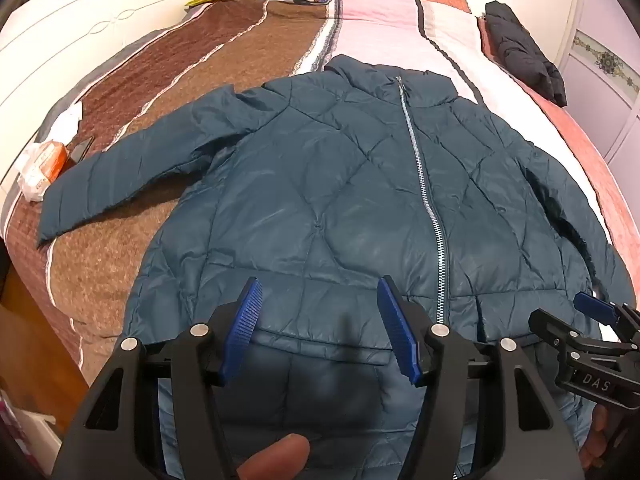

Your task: Fold large clothes

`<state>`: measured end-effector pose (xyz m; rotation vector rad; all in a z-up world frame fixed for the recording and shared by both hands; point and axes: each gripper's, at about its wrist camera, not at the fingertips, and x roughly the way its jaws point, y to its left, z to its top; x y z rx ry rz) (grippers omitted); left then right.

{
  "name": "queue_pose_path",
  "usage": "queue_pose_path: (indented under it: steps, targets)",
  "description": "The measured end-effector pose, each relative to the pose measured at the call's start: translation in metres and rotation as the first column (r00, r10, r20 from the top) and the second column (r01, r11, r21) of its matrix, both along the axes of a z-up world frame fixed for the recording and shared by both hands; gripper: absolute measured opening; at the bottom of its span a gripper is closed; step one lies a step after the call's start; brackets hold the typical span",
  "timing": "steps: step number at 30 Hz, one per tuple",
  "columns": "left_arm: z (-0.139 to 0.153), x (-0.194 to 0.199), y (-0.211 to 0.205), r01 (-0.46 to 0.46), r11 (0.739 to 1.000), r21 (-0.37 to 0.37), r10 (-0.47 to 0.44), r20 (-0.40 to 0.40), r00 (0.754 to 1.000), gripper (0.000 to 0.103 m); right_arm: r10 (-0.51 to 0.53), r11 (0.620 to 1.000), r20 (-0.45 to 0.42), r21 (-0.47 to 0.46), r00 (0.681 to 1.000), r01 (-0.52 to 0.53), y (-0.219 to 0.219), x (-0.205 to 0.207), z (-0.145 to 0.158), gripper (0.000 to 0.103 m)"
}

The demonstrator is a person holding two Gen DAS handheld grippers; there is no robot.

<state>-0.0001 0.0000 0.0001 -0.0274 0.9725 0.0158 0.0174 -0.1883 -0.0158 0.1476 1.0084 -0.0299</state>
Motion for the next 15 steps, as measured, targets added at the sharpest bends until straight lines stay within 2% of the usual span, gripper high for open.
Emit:
queue_pose_path:
  steps: [15]
  targets:
    - [-0.0001,0.0000,-0.0002,0.003,1.000,-0.001,-0.003,0.000,1.000,0.060,0.000,1.000,0.010,0.002,1.000,0.000,-0.0023,-0.0023,0.0004,0.087]
